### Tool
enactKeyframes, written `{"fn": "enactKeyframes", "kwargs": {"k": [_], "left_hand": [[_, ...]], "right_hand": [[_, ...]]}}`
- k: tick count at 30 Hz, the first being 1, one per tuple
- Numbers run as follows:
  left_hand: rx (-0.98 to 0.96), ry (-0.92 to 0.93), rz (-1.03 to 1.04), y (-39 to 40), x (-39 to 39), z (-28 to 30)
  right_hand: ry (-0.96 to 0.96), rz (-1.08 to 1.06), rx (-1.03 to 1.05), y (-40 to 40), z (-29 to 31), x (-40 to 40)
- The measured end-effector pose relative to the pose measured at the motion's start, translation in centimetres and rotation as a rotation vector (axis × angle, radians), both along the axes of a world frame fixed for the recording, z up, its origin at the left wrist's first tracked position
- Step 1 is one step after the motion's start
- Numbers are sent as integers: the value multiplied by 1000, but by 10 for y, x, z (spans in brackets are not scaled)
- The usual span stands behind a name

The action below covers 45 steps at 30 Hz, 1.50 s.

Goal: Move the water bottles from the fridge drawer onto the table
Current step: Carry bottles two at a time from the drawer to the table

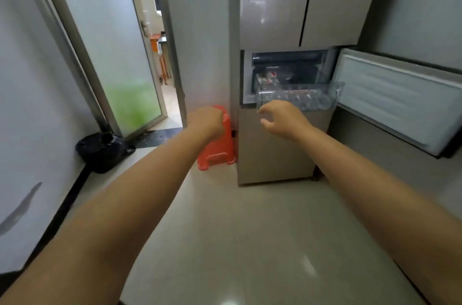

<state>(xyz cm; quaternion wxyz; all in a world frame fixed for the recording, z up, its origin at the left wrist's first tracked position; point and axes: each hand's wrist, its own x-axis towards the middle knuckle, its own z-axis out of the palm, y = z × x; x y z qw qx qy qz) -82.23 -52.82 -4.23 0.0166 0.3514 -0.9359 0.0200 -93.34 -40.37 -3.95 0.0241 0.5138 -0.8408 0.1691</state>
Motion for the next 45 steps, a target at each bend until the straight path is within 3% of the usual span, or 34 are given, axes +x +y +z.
{"fn": "enactKeyframes", "kwargs": {"k": [12,23,32,38,45], "left_hand": [[1,-22,-80,-47,-235,-3],[27,-39,-99,-187,-399,-1],[181,-92,-156,-252,-505,-53],[327,-66,-54,-287,-564,-89],[364,-65,45,-320,-609,-128]], "right_hand": [[-95,-242,-6,2,0,-234],[-133,-267,-46,-121,14,-400],[-286,-264,41,-207,-25,-501],[-503,-183,84,-268,-67,-566],[-913,-209,212,-336,-127,-622]]}}
